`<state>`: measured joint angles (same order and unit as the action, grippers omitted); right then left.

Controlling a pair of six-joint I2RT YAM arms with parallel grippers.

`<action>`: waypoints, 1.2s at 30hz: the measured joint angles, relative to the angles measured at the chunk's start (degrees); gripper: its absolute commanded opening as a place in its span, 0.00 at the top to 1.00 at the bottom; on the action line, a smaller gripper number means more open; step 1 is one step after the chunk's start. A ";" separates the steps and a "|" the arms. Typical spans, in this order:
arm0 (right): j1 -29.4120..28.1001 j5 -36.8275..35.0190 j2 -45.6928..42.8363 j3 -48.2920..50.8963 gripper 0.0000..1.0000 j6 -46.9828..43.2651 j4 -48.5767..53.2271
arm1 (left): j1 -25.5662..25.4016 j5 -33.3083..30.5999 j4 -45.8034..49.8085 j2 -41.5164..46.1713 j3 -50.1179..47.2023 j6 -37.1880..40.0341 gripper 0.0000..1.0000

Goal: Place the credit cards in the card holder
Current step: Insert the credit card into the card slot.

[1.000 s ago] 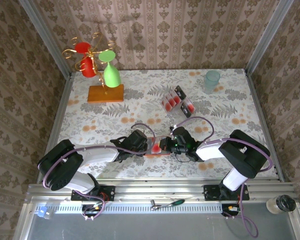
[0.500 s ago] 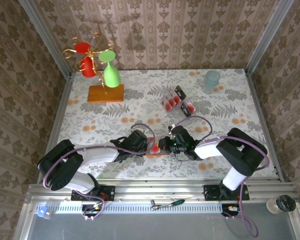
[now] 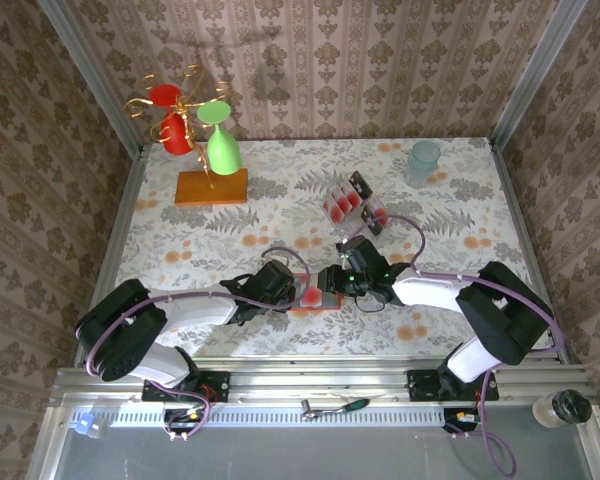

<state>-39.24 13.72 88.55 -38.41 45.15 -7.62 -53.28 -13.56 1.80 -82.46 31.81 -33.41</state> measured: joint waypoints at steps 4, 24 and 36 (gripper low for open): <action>-0.04 0.22 0.70 -2.60 0.77 -2.01 2.51 | 0.00 -0.02 -0.44 0.00 -0.20 0.00 0.45; -3.78 1.79 13.18 -12.22 0.85 -3.21 4.04 | 0.26 -0.04 -0.07 0.92 -0.44 0.00 0.44; -3.78 1.73 7.65 -10.03 0.84 -3.21 5.70 | 1.95 0.02 2.84 4.94 -2.86 -0.44 0.44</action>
<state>-43.03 15.44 96.20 -48.45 41.93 -1.91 -51.33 -13.54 4.64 -77.52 28.95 -33.85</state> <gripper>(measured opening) 0.158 0.561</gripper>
